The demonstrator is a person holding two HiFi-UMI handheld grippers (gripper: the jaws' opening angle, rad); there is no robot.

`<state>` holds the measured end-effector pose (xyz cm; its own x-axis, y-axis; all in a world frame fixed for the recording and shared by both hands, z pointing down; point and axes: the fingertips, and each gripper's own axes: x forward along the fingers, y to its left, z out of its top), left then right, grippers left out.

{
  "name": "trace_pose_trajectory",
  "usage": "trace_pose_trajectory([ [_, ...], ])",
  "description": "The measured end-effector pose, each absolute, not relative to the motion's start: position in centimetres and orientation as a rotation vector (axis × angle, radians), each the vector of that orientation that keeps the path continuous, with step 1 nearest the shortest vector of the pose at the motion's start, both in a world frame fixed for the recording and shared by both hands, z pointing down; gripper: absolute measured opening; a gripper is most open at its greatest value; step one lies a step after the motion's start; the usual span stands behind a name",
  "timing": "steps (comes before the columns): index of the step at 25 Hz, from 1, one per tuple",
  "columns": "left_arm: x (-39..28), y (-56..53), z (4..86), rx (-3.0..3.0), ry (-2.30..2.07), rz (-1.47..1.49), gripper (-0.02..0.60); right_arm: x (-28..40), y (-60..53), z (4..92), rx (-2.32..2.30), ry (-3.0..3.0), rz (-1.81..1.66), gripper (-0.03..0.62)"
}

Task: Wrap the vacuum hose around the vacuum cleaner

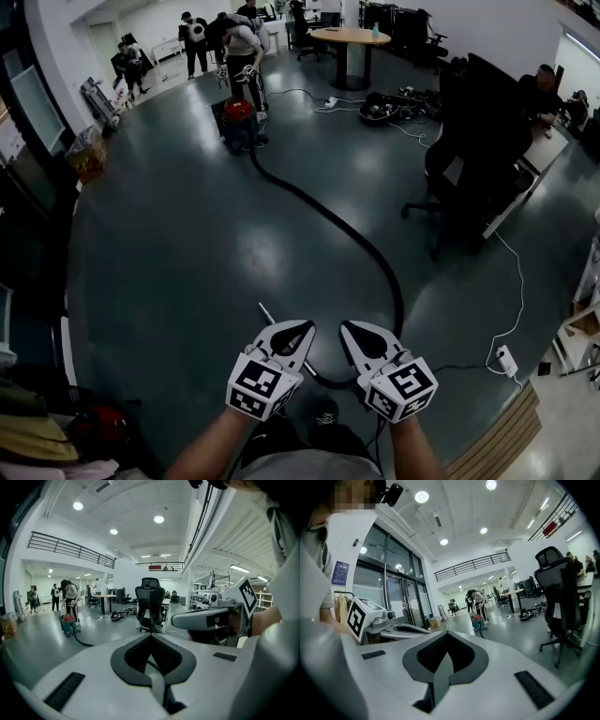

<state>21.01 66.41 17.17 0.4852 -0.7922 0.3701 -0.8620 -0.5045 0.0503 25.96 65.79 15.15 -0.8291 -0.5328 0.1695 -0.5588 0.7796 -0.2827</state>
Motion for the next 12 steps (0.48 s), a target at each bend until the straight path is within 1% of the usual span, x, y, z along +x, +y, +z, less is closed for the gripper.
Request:
trace_pose_trajectory([
  [6,19.5,64.9,20.0,2.520,-1.307,0.488,0.006,24.8,64.8,17.4,0.953,-2.815,0.517,0.003],
  [12,16.1,63.3,25.3,2.532,-1.168,0.587,0.006,22.6,63.6,22.2,1.062,-2.693,0.558,0.003],
])
